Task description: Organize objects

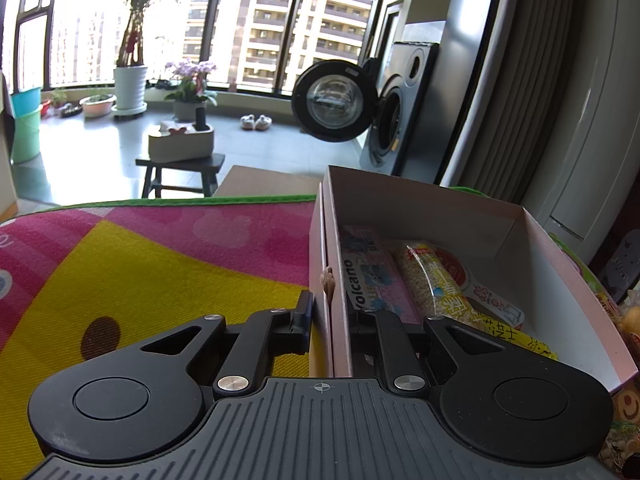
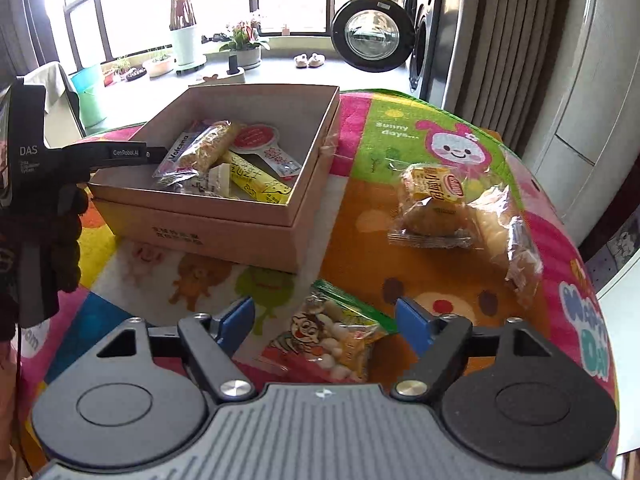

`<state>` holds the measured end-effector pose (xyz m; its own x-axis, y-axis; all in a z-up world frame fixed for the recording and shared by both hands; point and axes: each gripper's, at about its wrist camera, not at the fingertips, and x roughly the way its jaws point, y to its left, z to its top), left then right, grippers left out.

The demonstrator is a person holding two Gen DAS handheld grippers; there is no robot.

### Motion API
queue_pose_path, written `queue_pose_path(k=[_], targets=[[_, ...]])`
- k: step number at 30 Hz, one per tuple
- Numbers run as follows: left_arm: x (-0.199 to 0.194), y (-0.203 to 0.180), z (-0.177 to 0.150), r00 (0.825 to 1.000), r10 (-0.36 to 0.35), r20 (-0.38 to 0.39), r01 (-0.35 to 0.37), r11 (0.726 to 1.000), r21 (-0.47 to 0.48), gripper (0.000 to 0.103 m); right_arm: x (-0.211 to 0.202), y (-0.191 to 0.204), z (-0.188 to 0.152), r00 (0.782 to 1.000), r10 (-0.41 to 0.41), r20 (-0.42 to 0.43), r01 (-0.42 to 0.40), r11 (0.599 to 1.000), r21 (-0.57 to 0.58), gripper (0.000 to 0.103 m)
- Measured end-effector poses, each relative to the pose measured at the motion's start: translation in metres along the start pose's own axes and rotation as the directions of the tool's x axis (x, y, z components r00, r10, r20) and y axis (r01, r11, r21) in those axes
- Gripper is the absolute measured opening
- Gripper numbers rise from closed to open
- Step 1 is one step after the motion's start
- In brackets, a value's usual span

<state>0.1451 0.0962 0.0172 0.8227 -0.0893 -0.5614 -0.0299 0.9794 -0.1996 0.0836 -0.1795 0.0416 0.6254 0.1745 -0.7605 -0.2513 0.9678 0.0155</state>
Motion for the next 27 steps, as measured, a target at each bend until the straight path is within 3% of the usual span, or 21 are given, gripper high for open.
queue_pose_path(k=[5,12,17,21,25,27], targets=[[0.0,0.0,0.0,1.0,-0.001,-0.001,0.001,1.0,-0.001,0.015,0.024,0.009,-0.002,0.998,-0.046,-0.039,0.048,0.997,0.059,0.084],[0.0,-0.001,0.0,1.0,0.0,-0.001,0.0,1.0,-0.001,0.015,0.016,0.016,-0.018,0.991,-0.13,-0.035,0.128,0.99,-0.054,0.081],[0.0,-0.001,0.0,1.0,0.0,-0.001,0.0,1.0,0.0,0.015,0.006,-0.01,-0.034,0.982,-0.177,-0.064,0.179,0.983,0.031,0.081],[0.0,-0.001,0.0,1.0,-0.001,-0.001,0.001,1.0,-0.001,0.015,0.002,-0.025,-0.047,0.987,-0.143,-0.075,0.151,0.98,0.126,0.083],[0.0,-0.001,0.0,1.0,-0.001,-0.001,0.001,1.0,0.0,0.015,0.004,-0.025,-0.053,0.993,-0.097,-0.072,0.109,0.978,0.176,0.103],[0.0,-0.001,0.0,1.0,-0.001,-0.001,0.001,1.0,0.0,0.015,0.005,-0.018,-0.056,0.99,-0.126,-0.059,0.134,0.978,0.157,0.103]])
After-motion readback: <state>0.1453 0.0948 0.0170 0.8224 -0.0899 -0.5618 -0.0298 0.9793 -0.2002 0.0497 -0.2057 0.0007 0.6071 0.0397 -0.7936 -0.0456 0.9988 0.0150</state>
